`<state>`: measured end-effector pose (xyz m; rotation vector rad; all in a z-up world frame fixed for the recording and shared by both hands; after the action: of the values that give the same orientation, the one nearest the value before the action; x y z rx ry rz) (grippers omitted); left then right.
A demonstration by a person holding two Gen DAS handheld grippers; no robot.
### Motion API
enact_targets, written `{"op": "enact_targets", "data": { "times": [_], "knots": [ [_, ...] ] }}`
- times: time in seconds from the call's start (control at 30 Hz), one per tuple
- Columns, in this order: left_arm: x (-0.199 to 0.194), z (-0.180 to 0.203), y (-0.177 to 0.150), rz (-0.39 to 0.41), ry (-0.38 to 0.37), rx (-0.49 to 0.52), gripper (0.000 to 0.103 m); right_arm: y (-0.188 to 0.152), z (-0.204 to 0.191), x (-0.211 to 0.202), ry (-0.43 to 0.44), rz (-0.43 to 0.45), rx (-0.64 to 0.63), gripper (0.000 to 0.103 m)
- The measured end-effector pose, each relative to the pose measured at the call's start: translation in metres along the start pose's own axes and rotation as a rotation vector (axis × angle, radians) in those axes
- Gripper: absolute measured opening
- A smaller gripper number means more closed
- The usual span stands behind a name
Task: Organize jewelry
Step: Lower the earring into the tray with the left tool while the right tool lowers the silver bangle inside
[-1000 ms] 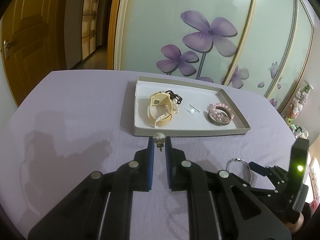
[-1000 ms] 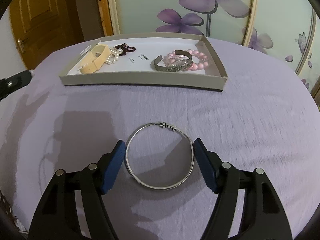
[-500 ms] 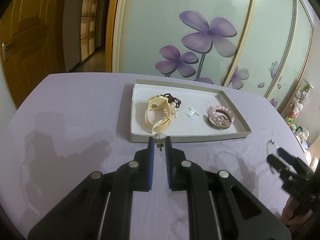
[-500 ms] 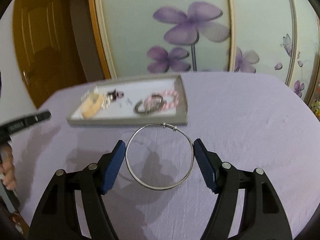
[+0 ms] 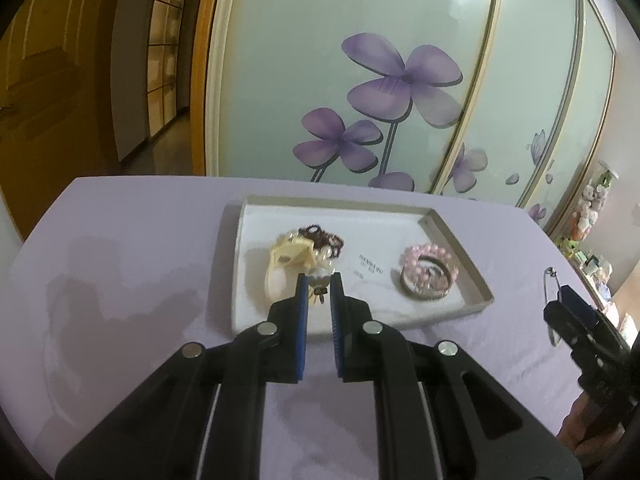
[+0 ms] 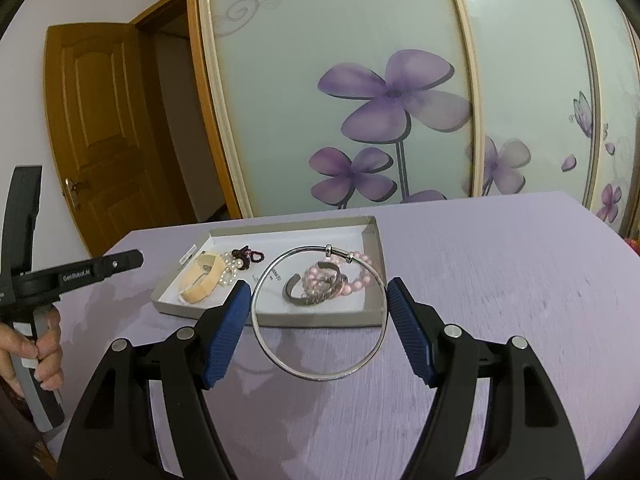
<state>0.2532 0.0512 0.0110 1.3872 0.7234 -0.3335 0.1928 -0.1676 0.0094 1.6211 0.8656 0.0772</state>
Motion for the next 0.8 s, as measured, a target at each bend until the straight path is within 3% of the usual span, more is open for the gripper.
{"op": "enact_targets", "data": {
  "times": [0.47, 0.8],
  "knots": [
    [0.062, 0.024, 0.038, -0.007, -0.04, 0.024, 0.011, 0.017, 0.01, 0.066, 0.01, -0.079, -0.074, 0.071],
    [0.1, 0.032, 0.042, -0.047, -0.062, 0.021, 0.011, 0.022, 0.019, 0.098, 0.023, -0.105, -0.077, 0.071]
  ]
}}
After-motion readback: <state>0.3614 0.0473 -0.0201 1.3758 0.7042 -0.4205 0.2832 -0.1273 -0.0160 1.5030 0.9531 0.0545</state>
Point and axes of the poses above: each gripper's, at about its wrist camera, not at the fingertips, and x roughly the way its jaws point, z to its right, y to its top, the point moved 1 cm from there along x, roughly the way its jaws point, and after that the axes turned 15 degrees about y, right-handed, at the moved point
